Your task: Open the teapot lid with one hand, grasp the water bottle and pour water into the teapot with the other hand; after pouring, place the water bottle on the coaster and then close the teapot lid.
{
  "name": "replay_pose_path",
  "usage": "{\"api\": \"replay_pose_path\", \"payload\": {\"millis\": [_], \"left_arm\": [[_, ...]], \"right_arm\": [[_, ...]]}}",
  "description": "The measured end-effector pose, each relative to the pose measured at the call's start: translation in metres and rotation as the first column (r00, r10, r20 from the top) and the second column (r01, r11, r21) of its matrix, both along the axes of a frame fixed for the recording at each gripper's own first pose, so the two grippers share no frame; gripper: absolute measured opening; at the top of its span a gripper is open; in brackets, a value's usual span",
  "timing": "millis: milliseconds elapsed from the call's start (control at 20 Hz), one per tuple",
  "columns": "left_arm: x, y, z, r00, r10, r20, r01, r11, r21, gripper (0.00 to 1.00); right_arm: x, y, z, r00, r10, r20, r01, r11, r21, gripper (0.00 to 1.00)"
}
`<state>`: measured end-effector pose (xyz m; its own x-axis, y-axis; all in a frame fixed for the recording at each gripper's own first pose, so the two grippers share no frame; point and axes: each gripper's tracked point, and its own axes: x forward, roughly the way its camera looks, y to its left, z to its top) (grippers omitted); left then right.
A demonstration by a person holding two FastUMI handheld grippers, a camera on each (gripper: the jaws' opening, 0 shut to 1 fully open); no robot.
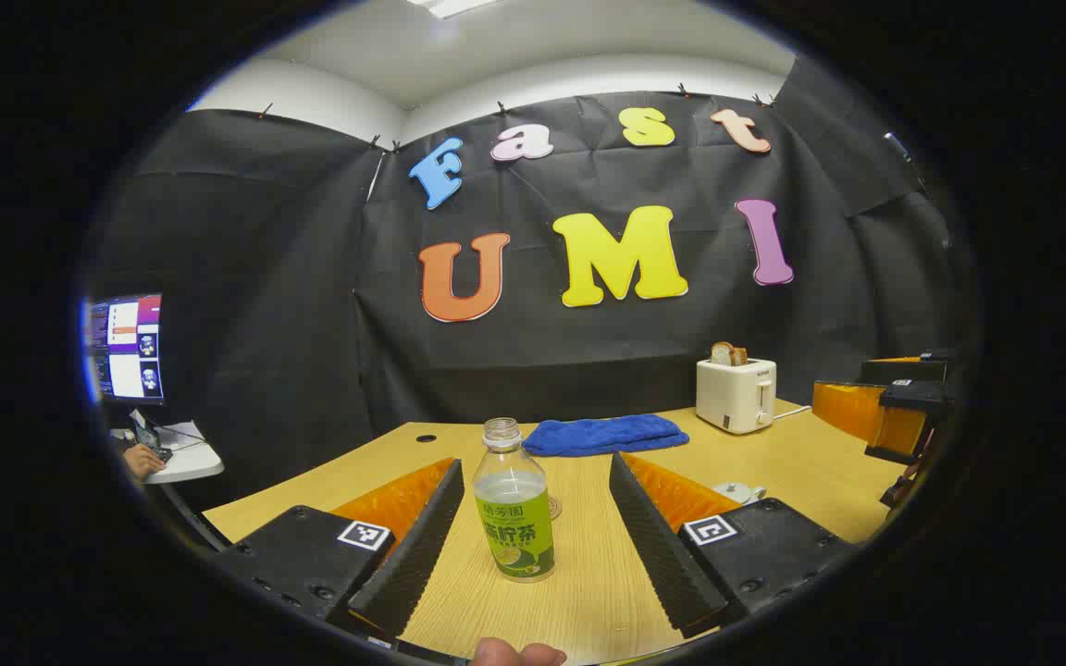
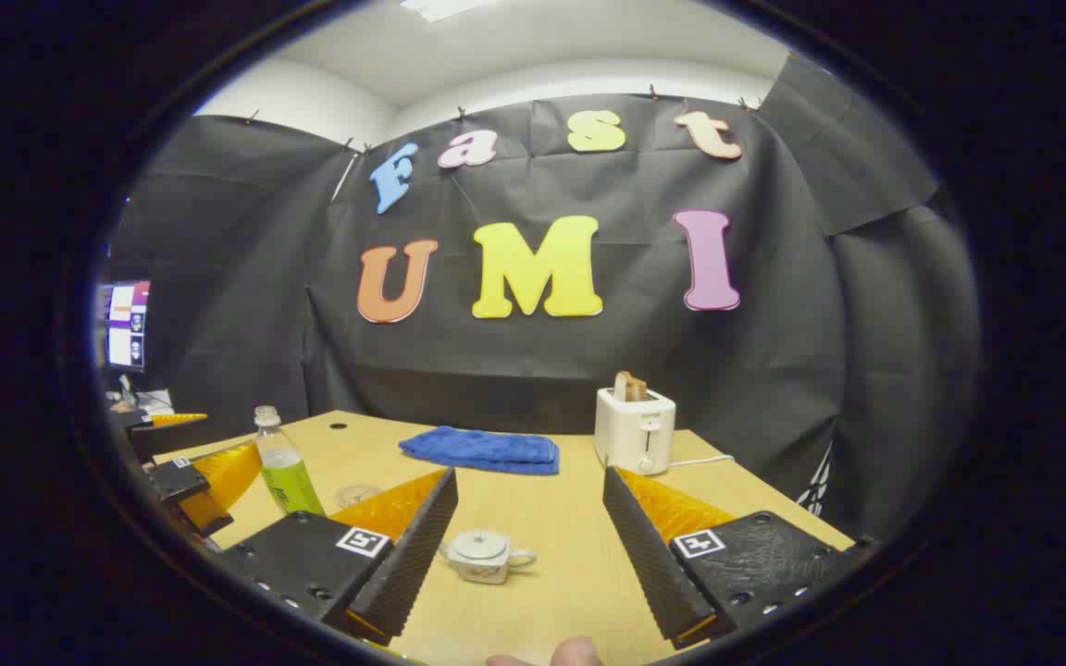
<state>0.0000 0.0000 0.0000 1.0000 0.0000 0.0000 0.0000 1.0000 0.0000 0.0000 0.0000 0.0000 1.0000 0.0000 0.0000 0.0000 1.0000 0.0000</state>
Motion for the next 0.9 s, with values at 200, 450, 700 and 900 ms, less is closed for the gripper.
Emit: {"api": "replay_pose_path", "payload": {"millis": [200, 450, 700, 900], "left_arm": [[0.002, 0.001, -0.002, 1.000, 0.000, -0.006, 0.000, 1.000, -0.006, 0.99], [0.002, 0.006, -0.005, 1.000, 0.007, -0.011, -0.008, 1.000, -0.015, 0.99], [0.002, 0.009, -0.006, 1.000, 0.011, -0.014, -0.011, 1.000, -0.017, 0.99], [0.000, 0.011, -0.007, 1.000, 0.012, -0.018, -0.013, 0.999, -0.032, 0.99]], "right_arm": [[0.001, 0.001, -0.004, 1.000, 0.002, -0.006, -0.002, 1.000, -0.010, 0.97], [0.004, 0.004, -0.009, 1.000, 0.002, -0.018, -0.002, 1.000, -0.020, 0.95], [0.008, 0.007, -0.015, 1.000, 0.005, -0.026, -0.005, 0.999, -0.032, 0.95], [0.020, 0.009, -0.033, 0.999, -0.003, -0.047, 0.001, 0.998, -0.062, 0.95]]}}
